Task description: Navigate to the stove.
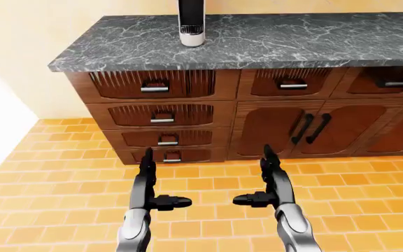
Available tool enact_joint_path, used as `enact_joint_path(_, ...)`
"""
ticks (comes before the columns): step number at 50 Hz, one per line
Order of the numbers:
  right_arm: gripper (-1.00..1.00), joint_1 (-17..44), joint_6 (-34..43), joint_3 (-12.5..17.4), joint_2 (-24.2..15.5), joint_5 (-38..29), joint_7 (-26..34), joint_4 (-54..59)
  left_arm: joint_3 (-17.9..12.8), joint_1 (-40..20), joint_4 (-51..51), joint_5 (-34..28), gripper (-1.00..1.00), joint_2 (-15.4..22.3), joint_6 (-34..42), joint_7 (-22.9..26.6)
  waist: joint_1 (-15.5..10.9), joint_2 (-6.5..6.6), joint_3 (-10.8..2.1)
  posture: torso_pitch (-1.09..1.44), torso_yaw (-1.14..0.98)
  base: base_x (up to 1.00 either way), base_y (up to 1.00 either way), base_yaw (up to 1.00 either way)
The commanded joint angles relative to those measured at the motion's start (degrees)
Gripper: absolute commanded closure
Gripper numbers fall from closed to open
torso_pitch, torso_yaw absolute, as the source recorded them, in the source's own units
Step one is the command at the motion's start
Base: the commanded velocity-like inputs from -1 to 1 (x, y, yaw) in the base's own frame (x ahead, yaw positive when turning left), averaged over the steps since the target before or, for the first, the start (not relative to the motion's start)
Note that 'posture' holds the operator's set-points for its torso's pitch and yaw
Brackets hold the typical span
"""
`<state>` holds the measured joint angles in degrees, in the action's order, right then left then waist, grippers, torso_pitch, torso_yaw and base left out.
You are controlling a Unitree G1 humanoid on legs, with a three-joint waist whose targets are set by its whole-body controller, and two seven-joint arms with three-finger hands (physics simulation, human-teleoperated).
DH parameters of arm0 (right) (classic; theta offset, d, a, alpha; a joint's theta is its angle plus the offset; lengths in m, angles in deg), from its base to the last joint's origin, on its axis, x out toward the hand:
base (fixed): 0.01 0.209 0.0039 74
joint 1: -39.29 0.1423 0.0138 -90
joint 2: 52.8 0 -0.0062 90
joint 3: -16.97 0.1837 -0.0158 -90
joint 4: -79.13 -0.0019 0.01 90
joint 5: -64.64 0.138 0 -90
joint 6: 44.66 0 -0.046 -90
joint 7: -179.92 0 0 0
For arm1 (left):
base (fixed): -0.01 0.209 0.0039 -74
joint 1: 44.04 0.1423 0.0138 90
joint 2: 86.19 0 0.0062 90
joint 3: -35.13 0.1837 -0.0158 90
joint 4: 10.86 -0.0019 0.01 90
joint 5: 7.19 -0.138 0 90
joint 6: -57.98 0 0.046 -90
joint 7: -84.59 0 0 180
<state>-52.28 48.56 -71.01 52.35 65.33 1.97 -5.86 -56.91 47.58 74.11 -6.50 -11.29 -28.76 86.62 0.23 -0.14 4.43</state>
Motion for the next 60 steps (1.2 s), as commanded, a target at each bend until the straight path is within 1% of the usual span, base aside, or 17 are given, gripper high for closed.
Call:
enact_joint_path(1, -1.00, 1.81, -2.60, -0.28, -0.34, -0.18, 0.35, -4.83, -0.18, -2.08, 4.38, 0.40, -1.00, 0.21, -3.25, 0.11, 0.12, -0.45, -0.05, 0.00, 0.00, 0.00, 0.00, 0.00)
enact_joint_path(3, -1.00, 2.04, -2.87, -0.13, -0.40, -0.22, 0.44, -4.33, -0.19, -2.09, 4.47, 0.38, -1.00, 0.24, -3.11, 0.11, -0.43, -0.07, -3.53, 0.00, 0.00, 0.00, 0.00, 0.00)
enact_joint_path(4, -1.00, 1.79, -2.42, -0.33, -0.30, -0.46, 0.37, -5.00, -0.21, -2.17, 4.12, 0.36, -1.00, 0.25, -3.39, 0.12, -0.42, -0.08, -2.97, 0.00, 0.00, 0.00, 0.00, 0.00)
enact_joint_path(5, -1.00, 1.80, -2.59, -0.21, -0.35, -0.42, 0.47, -4.77, -0.14, -2.04, 4.47, 0.32, -1.00, 0.21, -3.19, 0.09, -0.38, -0.37, -0.96, 0.00, 0.00, 0.00, 0.00, 0.00)
enact_joint_path(7, -1.00, 1.85, -2.63, -0.21, -0.31, -0.44, 0.52, -4.73, -0.19, -2.30, 3.88, 0.34, -1.00, 0.22, -3.51, 0.09, -0.42, -0.44, -3.97, 0.00, 0.00, 0.00, 0.00, 0.00)
enact_joint_path(8, -1.00, 1.75, -2.46, -0.32, -0.28, -0.62, 0.50, -4.95, -0.13, -2.11, 4.30, 0.31, -1.00, 0.22, -3.32, 0.08, -0.48, -0.43, -4.27, 0.00, 0.00, 0.00, 0.00, 0.00)
enact_joint_path(18, -1.00, 1.80, -2.95, -0.24, -0.22, -1.25, 0.23, -4.40, -0.50, -2.21, 4.25, 0.92, -1.00, 0.27, -2.68, 0.14, -0.47, -0.22, -4.83, 0.00, 0.00, 0.00, 0.00, 0.00)
enact_joint_path(23, -1.00, 1.39, -0.66, 0.43, -0.27, 1.16, 0.89, -7.07, -2.69, -3.46, 6.73, 5.13, -1.00, 0.41, -0.39, -0.26, -0.42, -0.15, -5.26, 0.00, 0.00, 0.00, 0.00, 0.00)
enact_joint_path(26, -1.00, 1.18, 3.73, 0.09, -0.68, 0.62, 1.40, -13.13, -3.49, -5.27, 7.14, 5.53, -1.00, 1.32, 0.22, -1.56, -0.47, -0.22, -5.29, 0.00, 0.00, 0.00, 0.00, 0.00)
enact_joint_path(31, -1.00, 1.39, 19.84, 1.61, -1.74, 2.35, 2.56, -34.82, -5.74, -6.33, 33.32, 4.91, -1.00, 3.39, 19.17, -2.95, -0.39, -0.11, -5.34, 0.00, 0.00, 0.00, 0.00, 0.00)
enact_joint_path(40, -1.00, 13.11, 48.72, 10.92, -5.01, 8.07, 0.06, -62.62, -14.97, -16.66, 58.49, 12.46, -1.00, 7.96, 42.19, -7.41, -0.50, 0.02, -4.91, 0.00, 0.00, 0.00, 0.00, 0.00)
enact_joint_path(42, -1.00, 17.22, 53.41, 13.04, -7.77, 11.54, -2.55, -64.83, -19.59, -20.96, 62.88, 18.65, -1.00, 10.08, 49.86, -9.86, -0.46, -0.03, -4.64, 0.00, 0.00, 0.00, 0.00, 0.00)
enact_joint_path(45, -1.00, 19.39, 54.64, 15.18, -14.27, 22.97, -11.12, -65.00, -24.11, -23.71, 64.96, 30.50, -1.00, 14.37, 53.43, -14.74, -0.35, 0.06, -3.81, 0.00, 0.00, 0.00, 0.00, 0.00)
enact_joint_path(50, -1.00, 21.09, 51.72, 19.19, -30.71, 51.60, -33.25, -65.01, -24.62, -22.07, 65.03, 41.40, -1.00, 19.65, 50.88, -23.37, -0.71, -0.04, -3.29, 0.00, 0.00, 0.00, 0.00, 0.00)
enact_joint_path(52, -1.00, 19.54, 49.29, 16.92, -33.34, 51.21, -34.94, -65.01, -24.99, -21.66, 64.99, 44.31, -1.00, 19.98, 49.34, -23.99, -0.86, -0.14, -2.86, 0.00, 0.00, 0.00, 0.00, 0.00)
enact_joint_path(57, -1.00, 19.58, 44.36, 19.65, -37.50, 59.57, -38.69, -65.01, -25.67, -20.10, 64.79, 47.83, -1.00, 22.83, 47.28, -27.17, -0.68, -0.43, -2.24, 0.00, 0.00, 0.00, 0.00, 0.00)
enact_joint_path(60, -1.00, 19.04, 40.70, 19.35, -40.00, 61.98, -41.05, -65.01, -25.34, -19.46, 64.81, 47.86, -1.00, 23.12, 46.44, -27.34, -0.75, -0.53, -1.92, 0.00, 0.00, 0.00, 0.00, 0.00)
